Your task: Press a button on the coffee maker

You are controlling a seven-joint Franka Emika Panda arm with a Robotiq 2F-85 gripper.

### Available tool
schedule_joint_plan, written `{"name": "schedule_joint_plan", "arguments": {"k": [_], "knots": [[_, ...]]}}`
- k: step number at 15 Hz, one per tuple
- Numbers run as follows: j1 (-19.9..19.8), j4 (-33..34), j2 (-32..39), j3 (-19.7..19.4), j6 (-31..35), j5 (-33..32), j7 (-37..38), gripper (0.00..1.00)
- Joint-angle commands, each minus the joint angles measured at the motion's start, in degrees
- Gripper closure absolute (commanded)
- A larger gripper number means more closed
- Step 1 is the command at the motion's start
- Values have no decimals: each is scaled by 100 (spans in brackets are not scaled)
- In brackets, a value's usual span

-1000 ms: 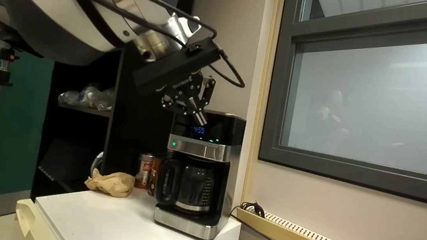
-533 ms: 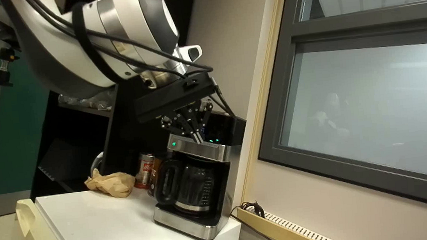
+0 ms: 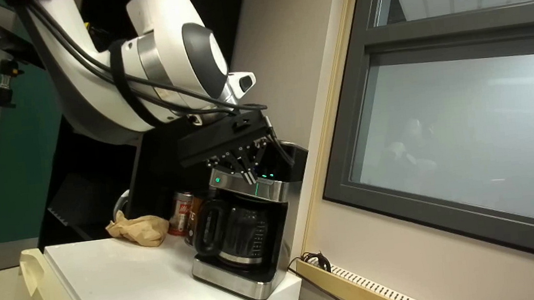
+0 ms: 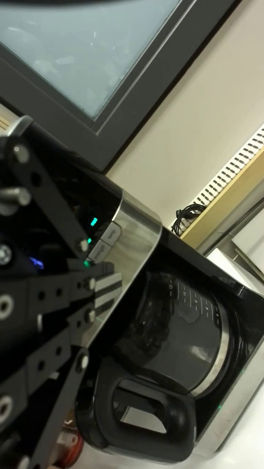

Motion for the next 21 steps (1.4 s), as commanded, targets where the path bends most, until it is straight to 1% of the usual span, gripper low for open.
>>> {"name": "schedule_joint_plan", "arguments": {"k": [1,6,10,11,17,20,21], "knots": [[-45,505,342,81,88,179,63,99],[-178,843,570,291,-7,279,56,99],[-271,949,668,448,-38,281,46,99],[-352,850,639,616,-52,745,-470,99],[-468,789,640,885,-33,1486,-1034,99],[-568,623,537,1050,-23,1661,-1233,99],[-688,505,428,1147,-61,1329,-958,99]]}}
